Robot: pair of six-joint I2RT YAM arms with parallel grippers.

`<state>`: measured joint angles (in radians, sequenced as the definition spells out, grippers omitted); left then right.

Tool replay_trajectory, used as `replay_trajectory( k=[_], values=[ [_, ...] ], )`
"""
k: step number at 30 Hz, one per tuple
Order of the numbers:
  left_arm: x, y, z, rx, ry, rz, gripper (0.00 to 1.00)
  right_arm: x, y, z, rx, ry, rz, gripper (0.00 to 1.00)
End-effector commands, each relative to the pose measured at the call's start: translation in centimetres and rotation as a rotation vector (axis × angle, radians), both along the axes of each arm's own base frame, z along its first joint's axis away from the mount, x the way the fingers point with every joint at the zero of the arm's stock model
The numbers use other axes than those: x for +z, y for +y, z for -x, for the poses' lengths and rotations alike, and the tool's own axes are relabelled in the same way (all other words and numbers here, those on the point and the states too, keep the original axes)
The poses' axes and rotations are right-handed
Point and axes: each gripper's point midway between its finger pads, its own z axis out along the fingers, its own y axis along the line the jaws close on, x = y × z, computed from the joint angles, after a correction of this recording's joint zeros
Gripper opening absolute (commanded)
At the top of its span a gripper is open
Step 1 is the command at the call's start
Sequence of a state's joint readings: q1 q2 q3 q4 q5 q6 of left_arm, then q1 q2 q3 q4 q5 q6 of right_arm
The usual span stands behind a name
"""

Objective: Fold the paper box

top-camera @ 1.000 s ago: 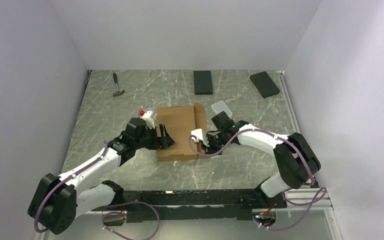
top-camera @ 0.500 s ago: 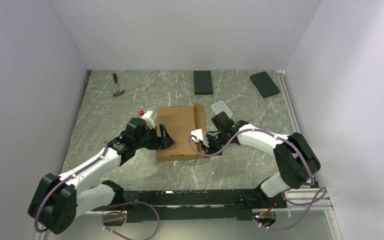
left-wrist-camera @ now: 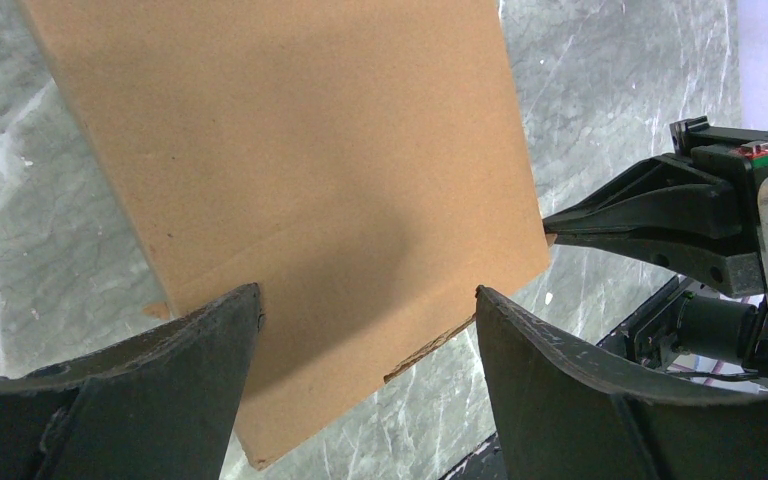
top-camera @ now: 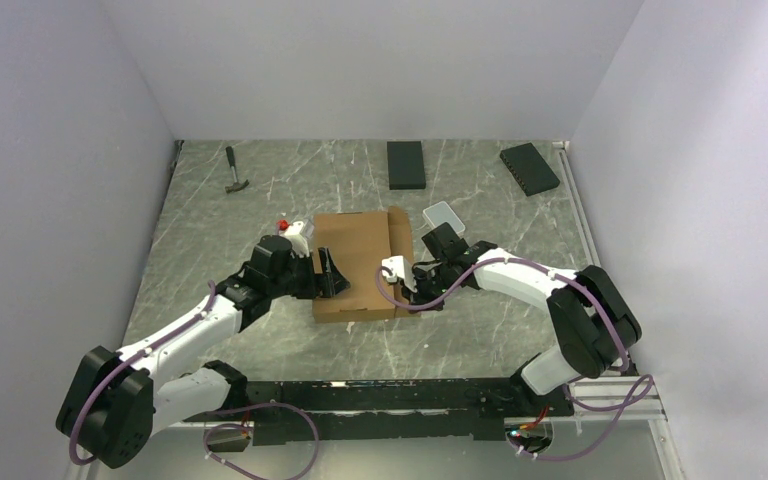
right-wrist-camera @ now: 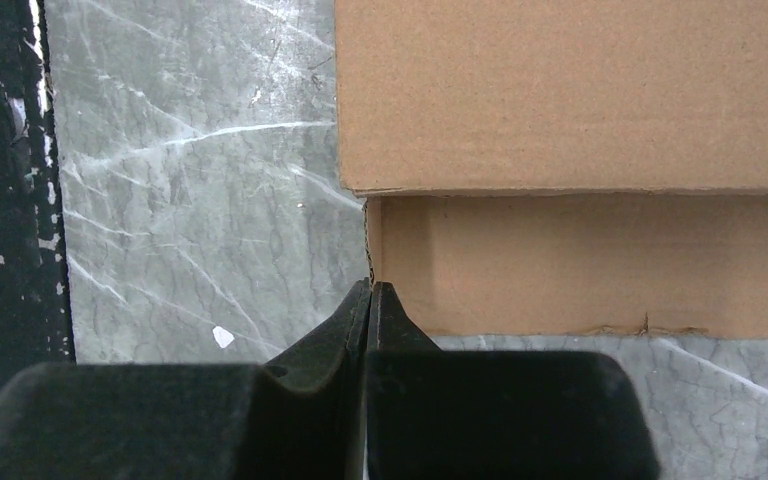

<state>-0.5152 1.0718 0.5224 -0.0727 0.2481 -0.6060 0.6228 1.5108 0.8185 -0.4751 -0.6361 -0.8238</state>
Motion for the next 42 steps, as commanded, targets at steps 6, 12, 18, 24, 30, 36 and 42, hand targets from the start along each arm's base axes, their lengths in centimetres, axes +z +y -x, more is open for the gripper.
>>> replay_trajectory(
  k=[6,12,18,24,30,36,42],
  values=[
    [-1.6,0.2,0.5,-0.002,0.05,-0.03,0.84,2.3,1.7,-0.3,0.056,-0.056,-0.092,0.0],
    [-1.9,0.4,0.4,0.011,0.055,-0.039,0.84,2.2,1.5,0.4,0.107,-0.061,-0.09,0.0],
    [-1.8,0.4,0.5,0.007,0.055,-0.035,0.84,2.1,1.6,0.6,0.119,-0.056,-0.089,0.0],
    [-1.8,0.1,0.6,-0.003,0.058,-0.026,0.84,2.3,2.2,-0.4,0.041,-0.047,-0.093,0.0],
    [-1.9,0.0,0.6,-0.01,0.062,-0.02,0.84,2.3,2.4,-1.0,-0.007,-0.044,-0.086,0.0],
    [-1.8,0.0,0.7,-0.012,0.063,-0.019,0.84,2.2,2.3,-1.5,-0.033,-0.045,-0.075,0.0],
    [-2.0,-0.2,0.7,-0.021,0.067,-0.013,0.84,2.9,2.9,-1.1,-0.031,-0.023,-0.109,0.0]
  ],
)
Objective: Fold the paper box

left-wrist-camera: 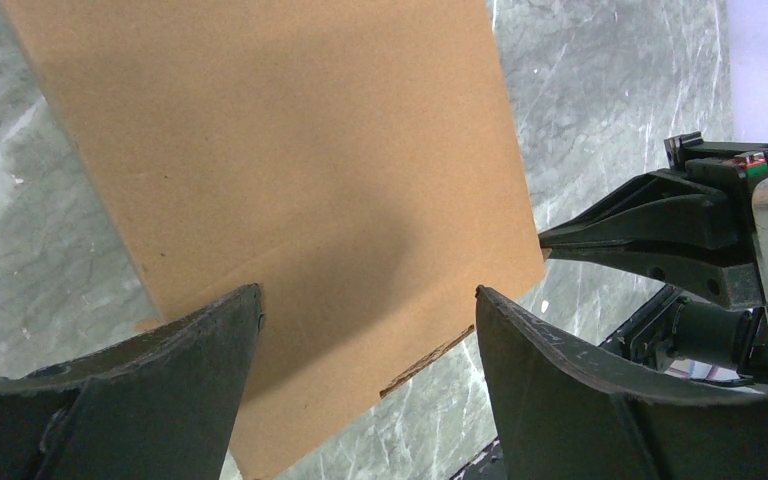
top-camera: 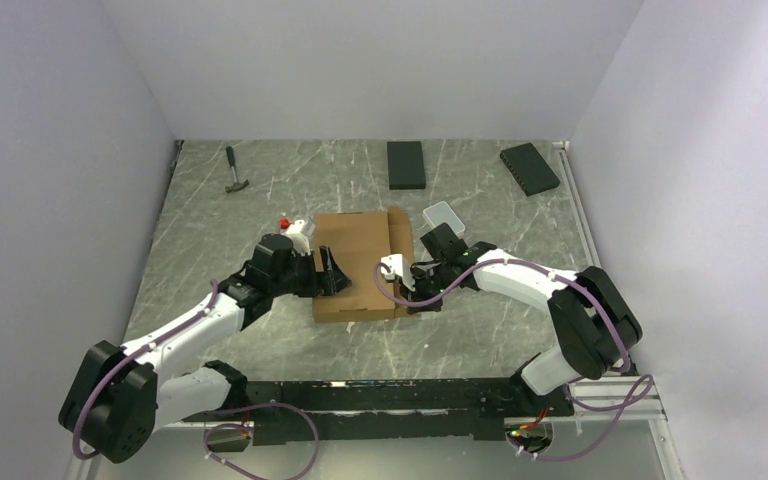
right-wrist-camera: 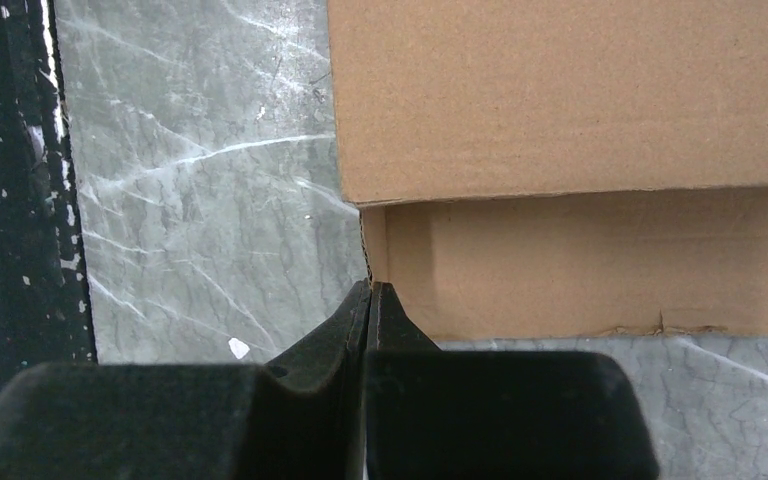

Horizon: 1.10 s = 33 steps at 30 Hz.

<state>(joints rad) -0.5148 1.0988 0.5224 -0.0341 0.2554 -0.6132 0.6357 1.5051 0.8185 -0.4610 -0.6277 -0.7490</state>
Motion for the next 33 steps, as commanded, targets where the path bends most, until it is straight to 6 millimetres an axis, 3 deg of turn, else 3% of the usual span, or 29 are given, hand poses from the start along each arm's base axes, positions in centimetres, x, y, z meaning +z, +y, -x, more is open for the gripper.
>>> replay_trajectory(
  k=[1,30,33],
  values=[
    [-1.9,0.1,1.1,-0.022,0.072,-0.024,0.84,2.8,2.6,-1.3,0.011,-0.049,-0.116,0.0],
    [-2.7,-0.7,1.3,-0.044,0.108,-0.001,0.83,4.5,5.0,-1.7,-0.068,0.009,-0.209,0.0],
    [-2.4,-0.5,1.3,-0.037,0.101,-0.007,0.83,4.9,4.4,-1.5,-0.031,-0.006,-0.188,0.18]
  ],
)
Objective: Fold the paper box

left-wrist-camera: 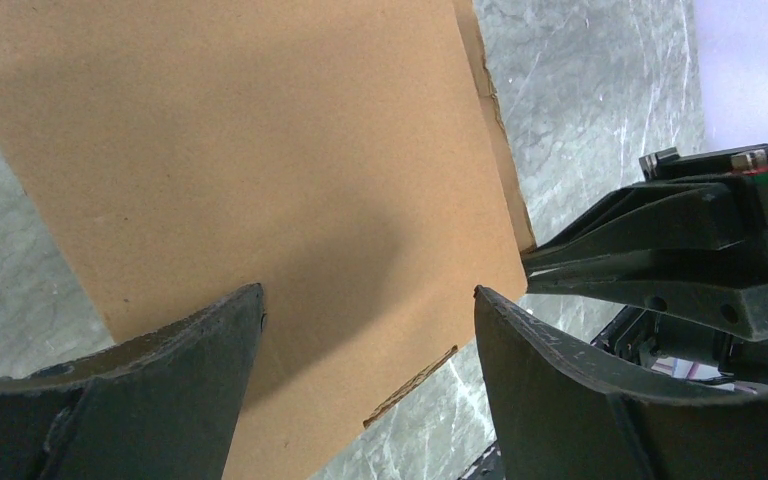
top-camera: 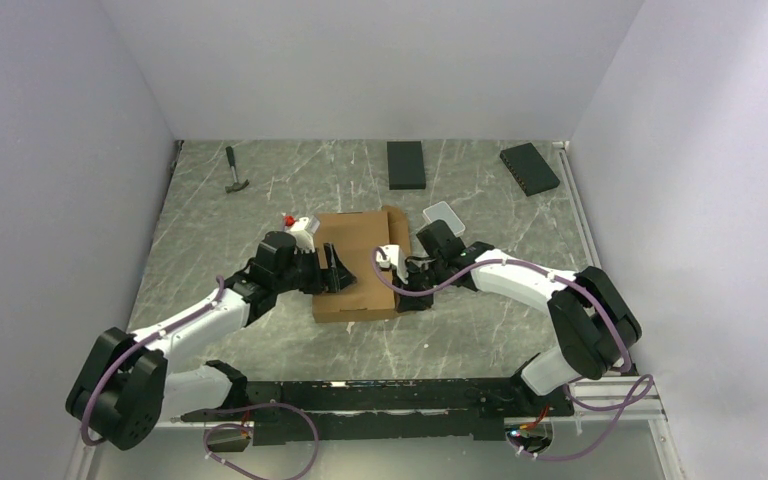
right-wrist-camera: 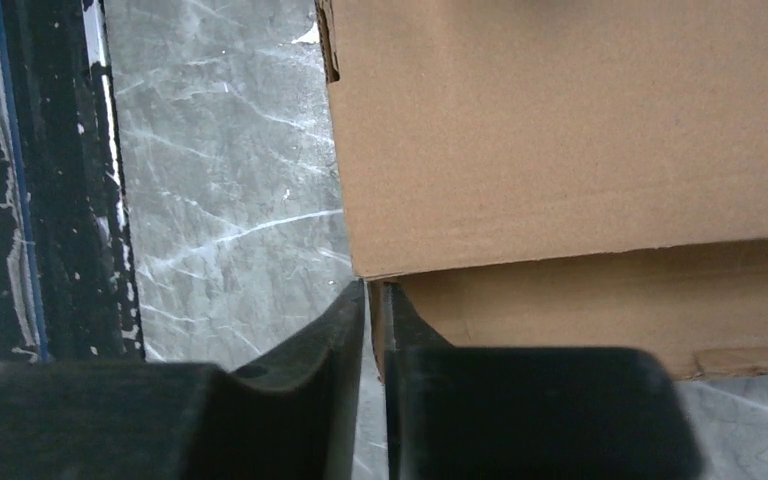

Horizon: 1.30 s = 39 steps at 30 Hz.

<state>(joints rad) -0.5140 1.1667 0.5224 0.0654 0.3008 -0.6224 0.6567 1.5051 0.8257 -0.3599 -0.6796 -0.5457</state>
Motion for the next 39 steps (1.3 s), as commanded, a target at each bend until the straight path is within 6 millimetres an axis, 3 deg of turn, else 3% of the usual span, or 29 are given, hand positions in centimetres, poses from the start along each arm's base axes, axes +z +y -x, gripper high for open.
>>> replay_trajectory(
  k=[1,6,9,13,16,21,24,28,31,35,39],
  values=[
    [-2.2,0.9,2.0,-0.004,0.106,-0.054,0.84,3.6,1.6,-1.5,0.074,-0.105,-0.099,0.23],
    [-1.4,1.1,2.0,0.008,0.087,-0.056,0.85,6.1,-0.6,-1.5,0.127,-0.15,-0.163,0.4],
    [-0.6,1.2,1.7,0.014,0.065,-0.055,0.86,7.5,-1.7,-2.0,0.11,-0.159,-0.213,0.44],
    [1.0,2.0,1.5,0.043,0.024,-0.075,0.88,8.5,-3.0,-4.7,-0.037,-0.196,-0.225,0.45],
    [2.2,3.4,1.5,0.095,-0.012,-0.104,0.88,8.7,-3.6,-6.9,-0.169,-0.228,-0.228,0.41],
    [2.4,7.1,2.6,0.288,-0.025,-0.126,0.83,8.8,-3.8,-8.5,-0.27,-0.236,-0.229,0.22],
    [1.9,8.1,4.0,0.365,0.016,-0.069,0.75,9.0,-4.0,-9.1,-0.307,-0.229,-0.237,0.2],
    [1.7,7.6,6.1,0.339,0.075,0.009,0.67,9.3,-4.0,-9.3,-0.314,-0.193,-0.26,0.21],
    [2.0,6.7,7.6,0.279,0.117,0.047,0.63,9.6,-3.4,-9.6,-0.32,-0.138,-0.282,0.29],
    [1.9,5.9,9.4,0.218,0.183,0.089,0.44,10.8,-2.1,-11.2,-0.332,-0.044,-0.314,0.35],
    [0.0,5.8,10.8,0.238,0.277,0.128,0.29,11.4,-0.7,-14.2,-0.363,0.037,-0.32,0.38]
  ],
)
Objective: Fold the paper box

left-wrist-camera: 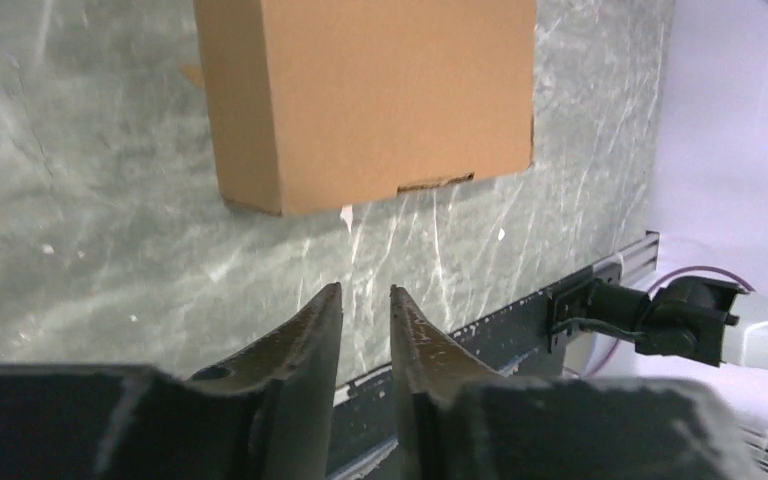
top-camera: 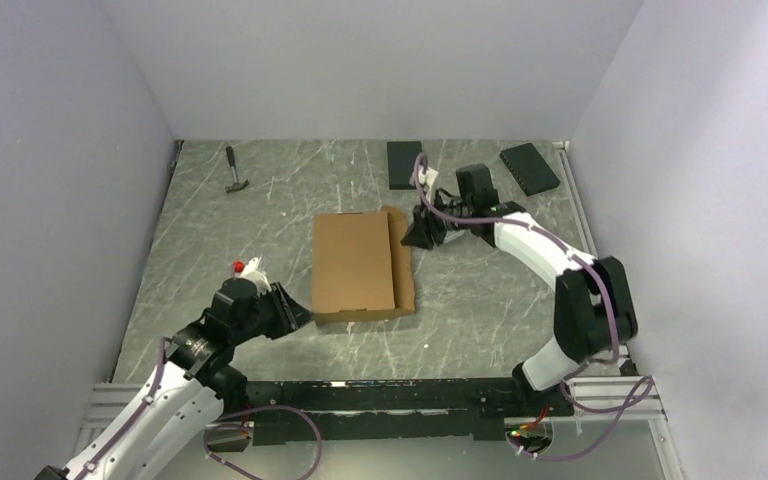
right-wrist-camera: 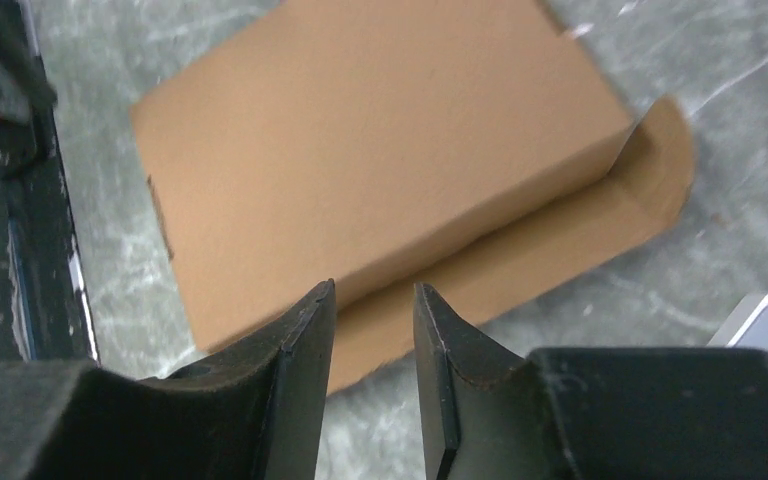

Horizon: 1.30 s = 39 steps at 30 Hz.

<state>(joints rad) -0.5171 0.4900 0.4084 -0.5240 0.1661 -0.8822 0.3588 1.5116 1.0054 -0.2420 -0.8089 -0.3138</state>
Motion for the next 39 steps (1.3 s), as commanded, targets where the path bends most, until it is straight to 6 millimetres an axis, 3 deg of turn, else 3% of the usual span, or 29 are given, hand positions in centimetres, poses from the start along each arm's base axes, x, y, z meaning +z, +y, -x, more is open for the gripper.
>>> replay_trajectory(
  k=[1,5,11,20,24,28,39],
  values=[
    [-2.3,-0.7,2.3,-0.002,0.145,0.085,0.24,2.9,2.0,-3.6,-0.021,0.057,-0.082,0.38],
    [-4.2,-1.4,2.8,-0.008,0.217,0.121,0.11,2.9,3.1,-7.4,-0.06,0.096,-0.097,0.4],
    [-6.2,-2.9,2.4,-0.044,0.271,0.155,0.08,1.6,4.6,-12.4,-0.133,0.168,-0.115,0.4],
    [-7.2,-3.6,0.4,-0.008,0.27,0.16,0.08,-2.1,5.7,-16.1,-0.214,0.269,-0.118,0.4],
    [-7.6,-3.1,-0.4,0.033,0.268,0.121,0.08,-3.9,6.2,-16.0,-0.205,0.32,-0.115,0.39],
    [-8.3,-1.8,-1.2,0.125,0.261,0.068,0.09,-4.4,6.0,-15.0,-0.185,0.332,-0.111,0.35],
    [-6.5,0.1,-5.4,0.252,0.179,-0.049,0.11,-5.6,3.9,-8.6,-0.161,0.383,-0.076,0.19]
  ],
)
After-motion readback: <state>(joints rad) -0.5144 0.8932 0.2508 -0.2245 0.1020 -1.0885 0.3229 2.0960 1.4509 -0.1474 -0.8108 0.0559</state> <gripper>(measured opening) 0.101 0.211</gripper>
